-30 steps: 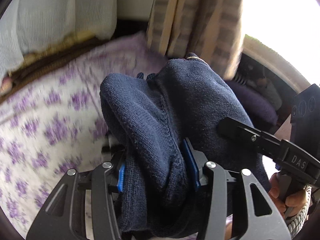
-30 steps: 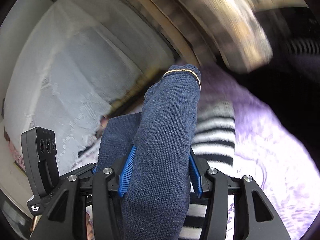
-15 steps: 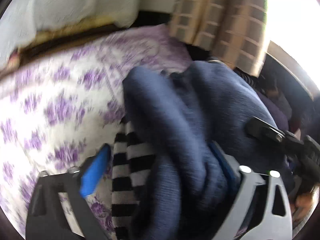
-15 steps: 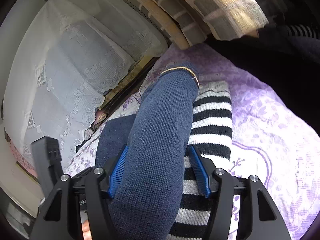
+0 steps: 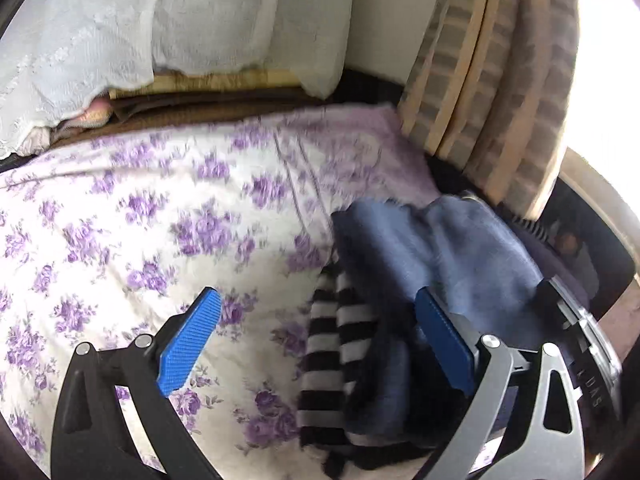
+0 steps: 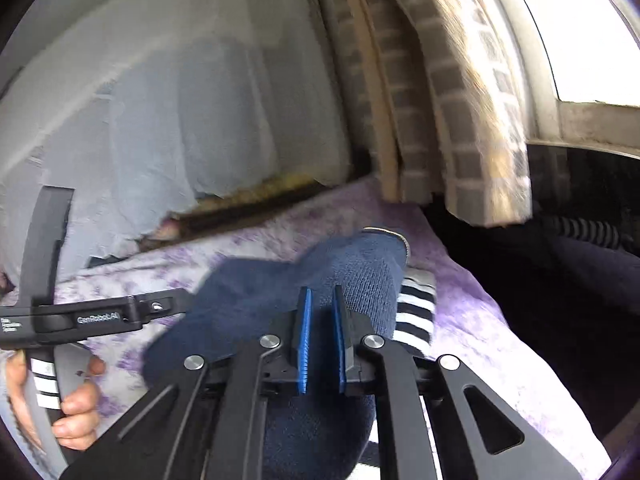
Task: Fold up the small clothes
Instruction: 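Open both tools and lift them away from the stacked clothes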
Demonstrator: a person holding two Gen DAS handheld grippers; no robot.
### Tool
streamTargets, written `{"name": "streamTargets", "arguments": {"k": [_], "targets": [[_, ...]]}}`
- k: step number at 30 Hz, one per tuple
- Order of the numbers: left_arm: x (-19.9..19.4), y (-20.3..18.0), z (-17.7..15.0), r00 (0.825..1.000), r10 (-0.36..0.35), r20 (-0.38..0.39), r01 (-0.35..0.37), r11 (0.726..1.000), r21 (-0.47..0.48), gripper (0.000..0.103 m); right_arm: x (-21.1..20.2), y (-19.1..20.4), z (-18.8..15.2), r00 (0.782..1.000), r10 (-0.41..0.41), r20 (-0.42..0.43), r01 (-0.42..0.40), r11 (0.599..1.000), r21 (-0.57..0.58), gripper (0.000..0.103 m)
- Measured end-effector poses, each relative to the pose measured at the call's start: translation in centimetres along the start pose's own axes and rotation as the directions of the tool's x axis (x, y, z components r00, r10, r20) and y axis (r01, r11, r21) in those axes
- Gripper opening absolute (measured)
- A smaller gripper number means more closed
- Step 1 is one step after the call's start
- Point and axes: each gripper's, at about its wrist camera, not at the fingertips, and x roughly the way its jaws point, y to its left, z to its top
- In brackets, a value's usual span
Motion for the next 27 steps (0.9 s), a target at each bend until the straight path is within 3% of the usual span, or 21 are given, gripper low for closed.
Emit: {"name": "streamTargets", "arguments": {"k": [4,7,9,12,15,18,21,23,25,27], "targets": [[3.2,-1.8,-1.4,0.997,0.018,-0.076,-0.011,0.997,0.081,0.097,0.5,-0.8,-0.5,1.000,-0.003,-0.013,0.003,1.000,0.029,0.009],[2.8,-3.0,-2.0,0.996,0.081,-0.021,-0.078,0.988,0.133,0.099,0.5,-0.9,-0.8,1.000,-0.001,-0.008,0.001,0.999,0.032,0.009],[2.5,-2.8,-2.1,0.996,0.078,-0.030,-0.074,0.990,0.124,0.098,0.3,-1.2,-0.9,1.000,0.016,0.000,-0.016,0.999,0.045,0.009],[0.9,-2.6,-2.3,0.997,0.071,-0.016,-0.069,0.992,0.106,0.096,0.0,-1.7,-1.1,0.998,0.056,0.030,-0.058,0.996,0.062,0.009],[-1.9,-3.0,-3.1,0.994,0.100,0.041,-0.105,0.984,0.145,0.096,-0.7,-2.7,-1.1,0.994,0.088,0.068,-0.095,0.990,0.106,0.010],[-5.0,-3.1,-3.8,0.985,0.140,0.103,-0.157,0.970,0.185,0.096,-2.4,-2.8,-0.9,0.992,0.042,0.118,-0.055,0.992,0.113,0.014],[-7.6,-2.5,-4.4,0.983,0.134,0.123,-0.155,0.971,0.180,0.096,-5.0,-2.0,-0.9,0.990,-0.016,0.139,0.002,0.995,0.100,0.015],[-8.9,-2.1,-4.6,0.983,0.131,0.133,-0.153,0.973,0.174,0.096,-7.1,-1.1,-1.3,0.989,-0.021,0.143,0.006,0.994,0.108,0.019],[-10.1,-2.1,-4.9,0.982,0.123,0.143,-0.147,0.974,0.174,0.096,-8.8,-0.3,-1.9,0.989,-0.028,0.144,0.012,0.994,0.111,0.035],[-11.1,-2.3,-5.2,0.981,0.119,0.151,-0.145,0.973,0.181,0.096,-10.7,0.9,-2.6,0.991,-0.040,0.131,0.027,0.995,0.098,0.037]]}}
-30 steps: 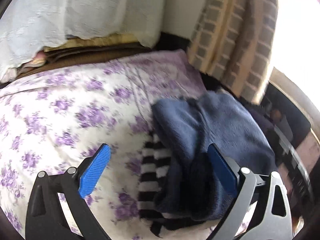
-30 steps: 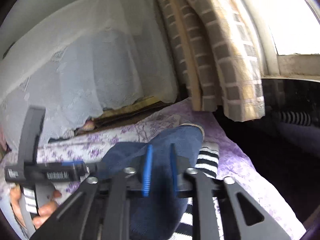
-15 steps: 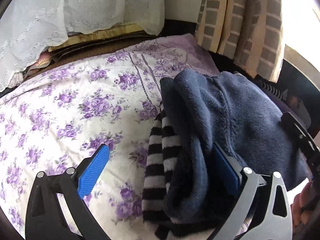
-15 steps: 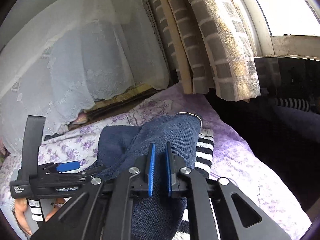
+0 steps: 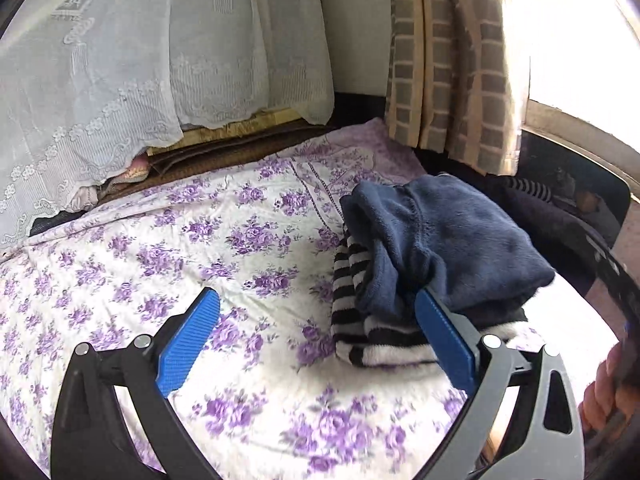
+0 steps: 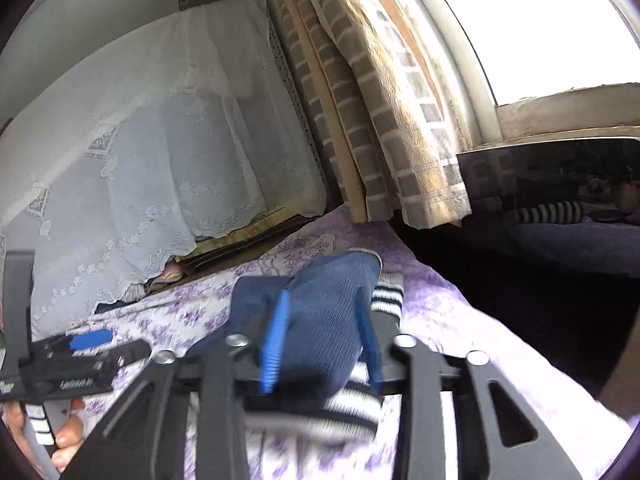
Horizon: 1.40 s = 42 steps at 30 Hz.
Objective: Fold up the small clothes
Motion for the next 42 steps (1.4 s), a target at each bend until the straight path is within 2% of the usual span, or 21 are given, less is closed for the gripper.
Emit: {"name": "streamTargets", "arguments": {"k": [6,13,14,16,19,25,29,34,42], "targets": [[-3.8,-0.5,-1.2,0.999,-0.023,0.029,0.023,1.000,0.009,0.096,-4.4,2.1,-1.4,0.998,-0.020,-0.056,0.021,1.000,0.015,0.043],[-8.2,-0.3,-3.0,0.997,-0.061,0.053,0.060,0.998,0.010,0.096,-8.6,3.5,-1.5,0.991,-0.022,-0.130,0.037,0.993,0.112,0.063],[-8.6,-0.3,-3.1,0.996,-0.067,0.054,0.066,0.998,0.011,0.096,-9.2,4.1,-1.4,0.990,-0.027,-0.137,0.041,0.994,0.103,0.064],[-9.9,-0.2,-3.6,0.995,-0.078,0.064,0.077,0.997,0.021,0.096,-10.4,5.5,-1.1,0.990,-0.036,-0.138,0.046,0.996,0.073,0.073],[-11.8,-0.1,-4.1,0.991,-0.096,0.090,0.093,0.995,0.043,0.097,-12.2,7.8,-0.6,0.991,-0.041,-0.125,0.046,0.998,0.033,0.081],[-15.5,1.6,-4.6,0.981,-0.131,0.146,0.126,0.991,0.042,0.098,-14.7,11.8,0.2,0.993,-0.036,-0.117,0.038,0.999,0.016,0.086],[-17.3,3.5,-4.7,0.977,-0.121,0.177,0.118,0.993,0.026,0.098,-15.8,13.9,0.5,0.993,-0.031,-0.118,0.033,0.999,0.014,0.088],[-18.9,5.5,-4.5,0.973,-0.140,0.183,0.144,0.989,-0.011,0.098,-16.3,16.6,0.0,0.990,-0.067,-0.127,0.062,0.997,-0.044,0.092],[-20.1,6.3,-4.6,0.972,-0.127,0.197,0.132,0.991,-0.010,0.098,-15.7,16.3,-0.4,0.989,-0.053,-0.138,0.051,0.999,-0.018,0.094]]}}
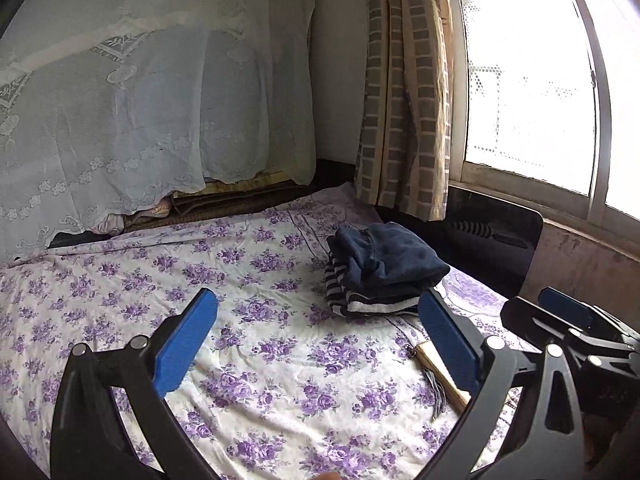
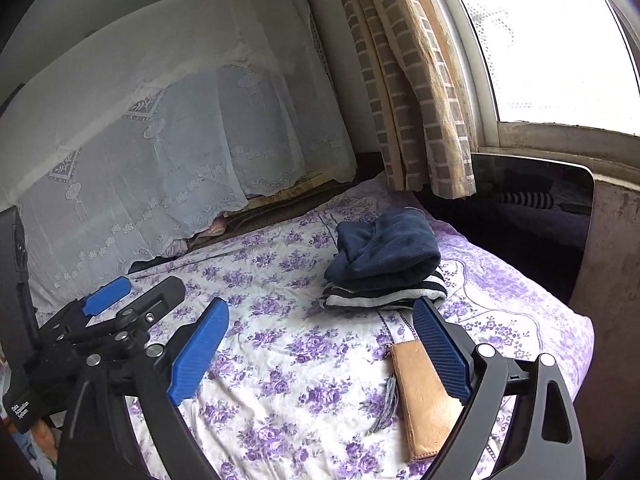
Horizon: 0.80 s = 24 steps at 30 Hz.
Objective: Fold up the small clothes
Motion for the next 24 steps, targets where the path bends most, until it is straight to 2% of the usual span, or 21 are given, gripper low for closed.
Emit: {"name": "streamTargets", "arguments": {"k": [6,9,13,16,19,21,24], "targets": [[2.4,0.0,-1.3,0.995,-0.036,-0.094,0.032,0.999,-0.036,0.098,0.4,-3.6,-0.6,1.000,0.015,-0.016,-0.014,0.996,0.086,0.094],[3.8,-0.5,-2.2,0.990,-0.043,-0.137,0.037,0.998,-0.044,0.098,0.8,-5.0,-1.0,1.000,0.006,-0.030,-0.004,0.996,0.088,0.095],[4.9,-2.0,-3.1,0.984,-0.003,-0.177,0.007,1.000,0.025,0.098,1.2,-7.5,-1.2,0.999,-0.039,-0.037,0.042,0.996,0.081,0.099],[5.8,-3.3,-2.3,0.983,0.015,-0.184,-0.007,0.999,0.044,0.098,2.0,-9.9,-1.5,0.997,-0.044,-0.056,0.051,0.990,0.131,0.099],[6.7,-5.0,-0.6,0.983,-0.023,-0.184,0.027,0.999,0.024,0.098,2.8,-11.3,-1.8,0.997,0.002,-0.074,0.013,0.979,0.203,0.099],[7.4,-6.2,0.9,0.983,-0.044,-0.179,0.047,0.999,0.012,0.098,3.2,-10.7,-1.6,0.997,0.013,-0.073,0.001,0.980,0.197,0.099],[7.7,-7.2,2.5,0.984,-0.062,-0.164,0.061,0.998,-0.013,0.098,4.2,-9.0,-0.3,0.997,-0.044,-0.064,0.051,0.992,0.116,0.099]]}}
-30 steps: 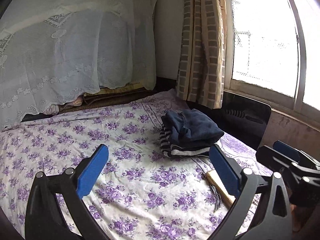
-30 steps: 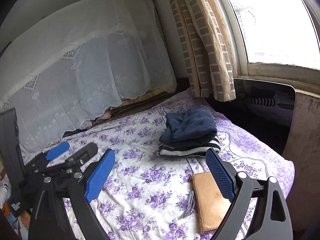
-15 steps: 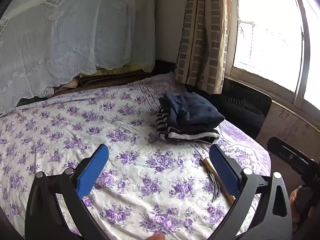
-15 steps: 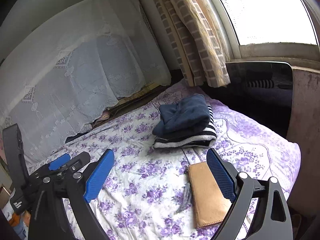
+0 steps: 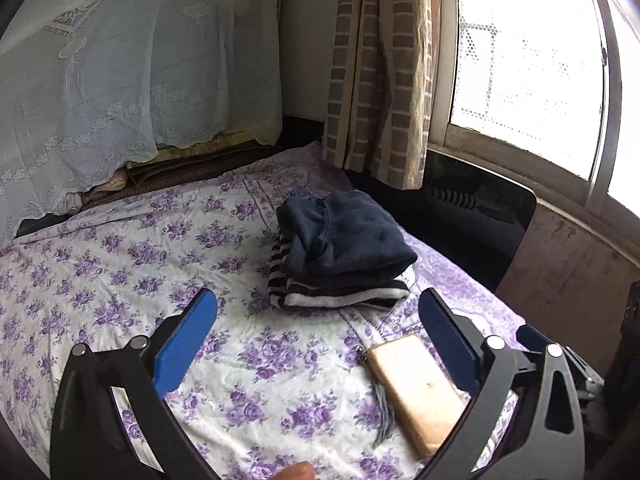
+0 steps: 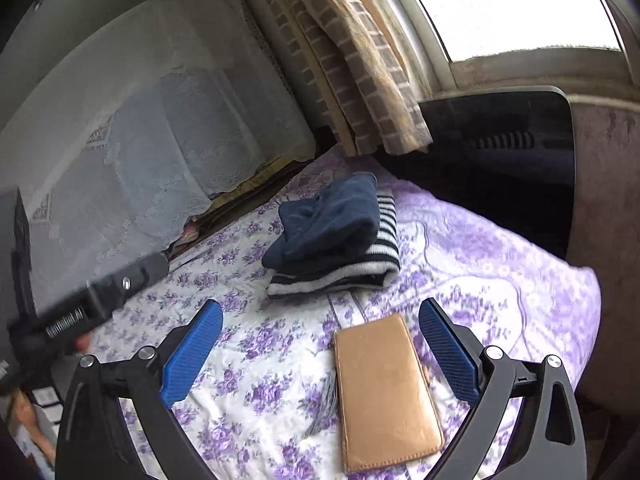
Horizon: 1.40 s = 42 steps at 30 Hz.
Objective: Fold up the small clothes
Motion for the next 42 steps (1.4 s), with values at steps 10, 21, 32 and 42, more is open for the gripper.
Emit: {"name": "streamTargets", "arguments": {"k": [10,21,32,42], "targets": [[2.3,4.6,-2.3,0.998,0.012,-0.062,-0.018,0.995,-0.095,0.098,4.5,5.3,0.0,0.992,-0.120,-0.042,0.114,0.985,-0.131,0.099],[0.1,5.2,-1.7,0.999,0.048,-0.009,-0.049,0.995,-0.083,0.098,1.2,5.1,0.3,0.991,-0.132,-0.003,0.131,0.984,-0.121,0.099],[-2.0,5.0,-2.5,0.995,0.099,0.016,-0.099,0.995,-0.026,0.098,-1.4,6.9,0.2,0.997,-0.070,0.026,0.073,0.988,-0.138,0.099],[-2.0,5.2,-2.4,0.995,0.100,0.010,-0.099,0.994,-0.037,0.098,-0.9,7.2,0.3,0.998,-0.060,0.015,0.062,0.988,-0.140,0.099]]}}
